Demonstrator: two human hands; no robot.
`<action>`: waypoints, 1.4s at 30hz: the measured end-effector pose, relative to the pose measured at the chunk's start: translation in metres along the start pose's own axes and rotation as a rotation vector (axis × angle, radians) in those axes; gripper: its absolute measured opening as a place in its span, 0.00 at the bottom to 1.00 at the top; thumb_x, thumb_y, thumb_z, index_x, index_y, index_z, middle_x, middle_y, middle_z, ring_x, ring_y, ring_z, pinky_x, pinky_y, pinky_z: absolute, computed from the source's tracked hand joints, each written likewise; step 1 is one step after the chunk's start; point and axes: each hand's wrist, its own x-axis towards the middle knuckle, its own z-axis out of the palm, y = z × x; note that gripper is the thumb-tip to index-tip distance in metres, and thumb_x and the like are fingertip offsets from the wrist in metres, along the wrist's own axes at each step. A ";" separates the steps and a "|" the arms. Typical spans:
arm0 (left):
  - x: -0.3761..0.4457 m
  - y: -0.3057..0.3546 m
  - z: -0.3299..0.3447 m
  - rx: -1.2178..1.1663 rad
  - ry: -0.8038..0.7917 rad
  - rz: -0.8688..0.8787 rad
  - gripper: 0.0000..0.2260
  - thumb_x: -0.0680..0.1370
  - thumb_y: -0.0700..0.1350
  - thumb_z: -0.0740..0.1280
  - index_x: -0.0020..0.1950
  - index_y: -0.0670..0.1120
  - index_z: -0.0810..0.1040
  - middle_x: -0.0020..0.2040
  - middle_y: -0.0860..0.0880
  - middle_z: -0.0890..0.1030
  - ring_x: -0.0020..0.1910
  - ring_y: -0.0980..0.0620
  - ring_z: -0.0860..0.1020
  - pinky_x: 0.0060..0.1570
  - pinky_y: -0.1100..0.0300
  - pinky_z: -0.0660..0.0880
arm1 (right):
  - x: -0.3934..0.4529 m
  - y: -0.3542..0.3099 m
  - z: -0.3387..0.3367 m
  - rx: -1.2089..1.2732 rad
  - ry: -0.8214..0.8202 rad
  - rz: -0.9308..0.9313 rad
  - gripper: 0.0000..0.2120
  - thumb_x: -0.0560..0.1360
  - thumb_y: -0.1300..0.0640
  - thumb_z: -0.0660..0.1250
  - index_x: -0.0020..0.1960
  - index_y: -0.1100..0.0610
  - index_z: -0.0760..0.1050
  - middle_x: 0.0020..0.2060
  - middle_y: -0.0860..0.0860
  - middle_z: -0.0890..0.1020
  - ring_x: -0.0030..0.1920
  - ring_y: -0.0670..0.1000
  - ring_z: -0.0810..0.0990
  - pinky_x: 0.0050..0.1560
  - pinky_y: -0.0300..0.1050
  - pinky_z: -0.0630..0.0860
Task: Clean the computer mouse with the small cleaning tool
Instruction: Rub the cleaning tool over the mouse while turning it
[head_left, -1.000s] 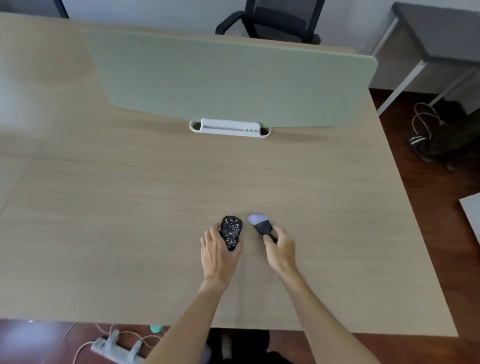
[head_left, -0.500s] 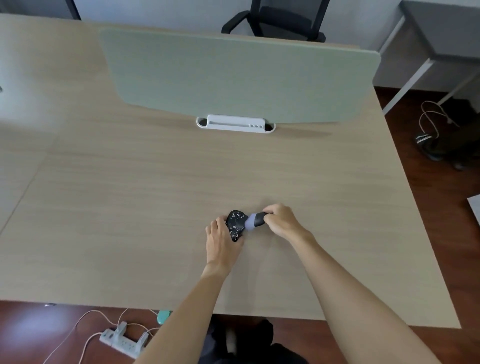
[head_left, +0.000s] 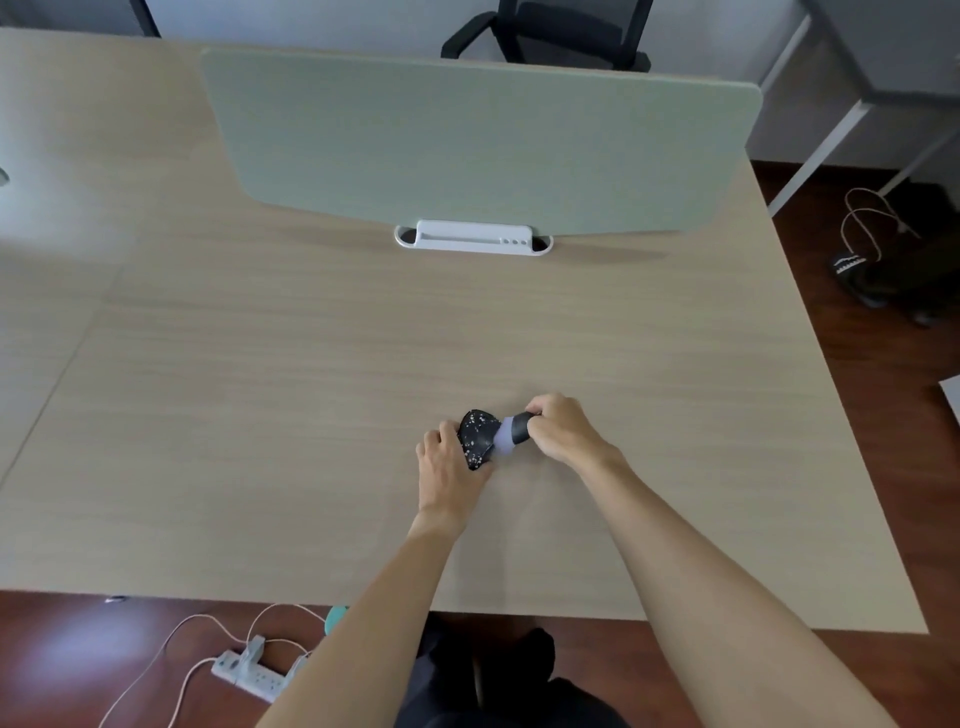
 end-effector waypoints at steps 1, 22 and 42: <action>0.000 0.000 -0.001 -0.001 -0.004 -0.004 0.25 0.69 0.50 0.75 0.60 0.41 0.71 0.54 0.42 0.75 0.53 0.41 0.72 0.55 0.56 0.67 | 0.001 -0.001 -0.001 -0.008 0.010 -0.005 0.16 0.65 0.68 0.55 0.47 0.67 0.78 0.42 0.59 0.79 0.38 0.55 0.69 0.39 0.45 0.67; 0.017 -0.004 -0.022 0.036 -0.181 0.031 0.26 0.64 0.45 0.79 0.58 0.43 0.73 0.52 0.45 0.79 0.53 0.44 0.76 0.51 0.56 0.73 | 0.009 -0.026 0.013 0.126 0.100 -0.036 0.15 0.73 0.70 0.58 0.51 0.61 0.82 0.47 0.54 0.80 0.48 0.52 0.75 0.38 0.34 0.68; 0.022 0.008 -0.032 -0.043 -0.235 -0.052 0.30 0.57 0.34 0.80 0.56 0.43 0.78 0.52 0.45 0.81 0.51 0.44 0.78 0.49 0.55 0.77 | 0.019 -0.015 -0.008 -0.173 0.041 -0.087 0.16 0.66 0.68 0.55 0.45 0.59 0.79 0.48 0.56 0.80 0.49 0.60 0.80 0.51 0.53 0.80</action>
